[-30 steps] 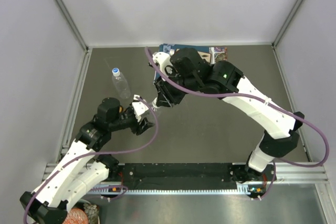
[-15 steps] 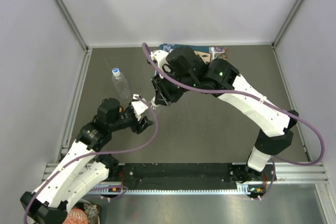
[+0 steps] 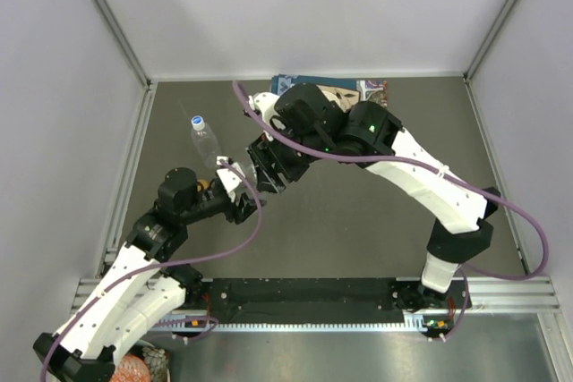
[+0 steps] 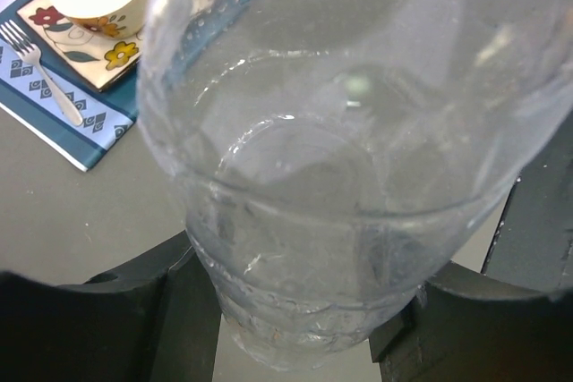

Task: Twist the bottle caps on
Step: Screw the bottle cap onto the plastic bottle.

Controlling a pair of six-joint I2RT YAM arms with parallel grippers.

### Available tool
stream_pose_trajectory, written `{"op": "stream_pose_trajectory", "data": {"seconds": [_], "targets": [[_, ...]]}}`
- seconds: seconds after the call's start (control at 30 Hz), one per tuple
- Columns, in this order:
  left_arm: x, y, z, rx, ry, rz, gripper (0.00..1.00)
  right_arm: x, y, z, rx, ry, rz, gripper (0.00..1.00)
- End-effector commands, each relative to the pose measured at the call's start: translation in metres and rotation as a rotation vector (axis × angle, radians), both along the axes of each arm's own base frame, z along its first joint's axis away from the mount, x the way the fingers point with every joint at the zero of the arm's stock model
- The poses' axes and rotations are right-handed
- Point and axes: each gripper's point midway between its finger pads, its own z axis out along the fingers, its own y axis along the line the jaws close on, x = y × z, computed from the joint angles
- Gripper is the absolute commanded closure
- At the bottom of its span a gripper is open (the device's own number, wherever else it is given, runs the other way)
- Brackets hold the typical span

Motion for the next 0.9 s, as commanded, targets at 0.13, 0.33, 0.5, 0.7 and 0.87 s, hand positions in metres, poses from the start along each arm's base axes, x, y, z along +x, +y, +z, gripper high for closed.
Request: {"op": "stream_pose_trajectory", "data": {"seconds": [0.13,0.33,0.5,0.7,0.87], "targets": [[-0.004,-0.011,0.042,-0.131,-0.022,-0.026,0.99,-0.012,-0.052,0.03,0.043,-0.102,-0.001,0.2],[-0.018,-0.024,0.078,-0.257,-0.022,-0.122,0.97,-0.03,-0.072,0.06,0.146,-0.226,0.151,0.01],[-0.064,-0.042,0.109,-0.407,0.052,-0.41,0.96,-0.024,-0.071,0.136,0.508,-0.46,0.291,0.01],[-0.095,-0.047,0.113,-0.415,0.106,-0.629,0.96,-0.04,-0.061,0.182,0.803,-0.559,0.562,0.01],[-0.092,-0.047,0.109,-0.374,0.104,-0.637,0.96,-0.033,-0.038,0.195,0.839,-0.497,0.665,0.04]]}}
